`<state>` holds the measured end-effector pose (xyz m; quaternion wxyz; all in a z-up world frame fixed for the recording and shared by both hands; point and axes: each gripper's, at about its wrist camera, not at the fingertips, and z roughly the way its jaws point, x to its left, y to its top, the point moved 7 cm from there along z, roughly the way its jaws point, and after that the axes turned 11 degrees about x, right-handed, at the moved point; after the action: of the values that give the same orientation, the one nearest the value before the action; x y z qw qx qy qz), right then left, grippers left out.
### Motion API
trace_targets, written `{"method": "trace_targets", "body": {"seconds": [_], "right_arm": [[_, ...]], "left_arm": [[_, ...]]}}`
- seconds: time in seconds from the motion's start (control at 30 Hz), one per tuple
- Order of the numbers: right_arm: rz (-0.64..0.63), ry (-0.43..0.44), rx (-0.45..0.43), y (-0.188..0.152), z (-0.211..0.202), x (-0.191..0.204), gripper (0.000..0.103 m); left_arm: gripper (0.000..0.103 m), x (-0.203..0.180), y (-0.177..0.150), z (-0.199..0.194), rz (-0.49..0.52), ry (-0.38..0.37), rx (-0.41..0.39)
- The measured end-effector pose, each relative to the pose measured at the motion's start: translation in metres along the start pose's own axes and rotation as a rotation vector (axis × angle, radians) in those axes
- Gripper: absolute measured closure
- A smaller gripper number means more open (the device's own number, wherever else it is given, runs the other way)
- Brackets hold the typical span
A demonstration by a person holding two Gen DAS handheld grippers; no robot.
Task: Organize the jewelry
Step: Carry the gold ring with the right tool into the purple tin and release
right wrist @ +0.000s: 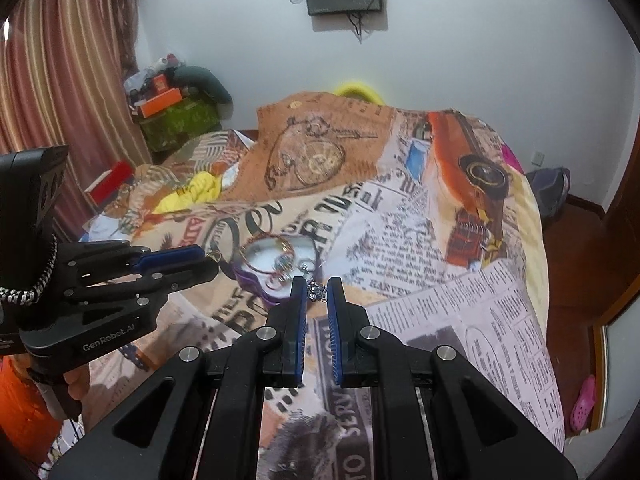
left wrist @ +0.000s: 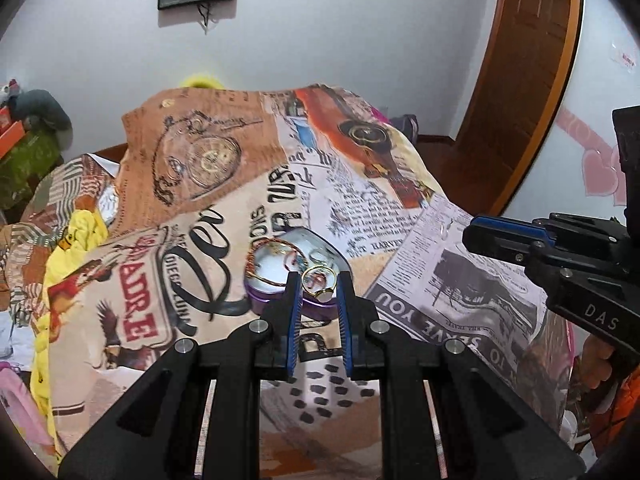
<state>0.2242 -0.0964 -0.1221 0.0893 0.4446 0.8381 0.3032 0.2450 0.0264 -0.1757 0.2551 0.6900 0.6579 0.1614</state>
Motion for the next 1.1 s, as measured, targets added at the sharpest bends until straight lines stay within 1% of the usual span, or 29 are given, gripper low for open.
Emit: {"method": "trace_targets", "body": {"seconds": [0.2,0.37,0.63,0.83,1.1], "right_arm": [[-0.010,0.021,-0.016,0.010,0.005,0.012,0.094],[-0.006,0.043,-0.010,0.014,0.015,0.017,0.094],[-0.026,0.057,0.056,0.013,0.050,0.025,0.094],[-0.026,0.075,0.103,0.013,0.072,0.026,0.094],[-0.034,0.066,0.132,0.021,0.093,0.023,0.094]], "left_arm": [[0.087,0.014,0.000,-0.003,-0.023,0.012,-0.017],[0.087,0.026,0.000,0.004,-0.044,0.016,-0.009],[0.087,0.038,0.001,0.027,-0.059,0.014,0.021],[0.087,0.040,0.005,0.043,-0.051,0.006,0.044],[0.087,0.043,0.014,0.063,-0.030,0.011,0.062]]}}
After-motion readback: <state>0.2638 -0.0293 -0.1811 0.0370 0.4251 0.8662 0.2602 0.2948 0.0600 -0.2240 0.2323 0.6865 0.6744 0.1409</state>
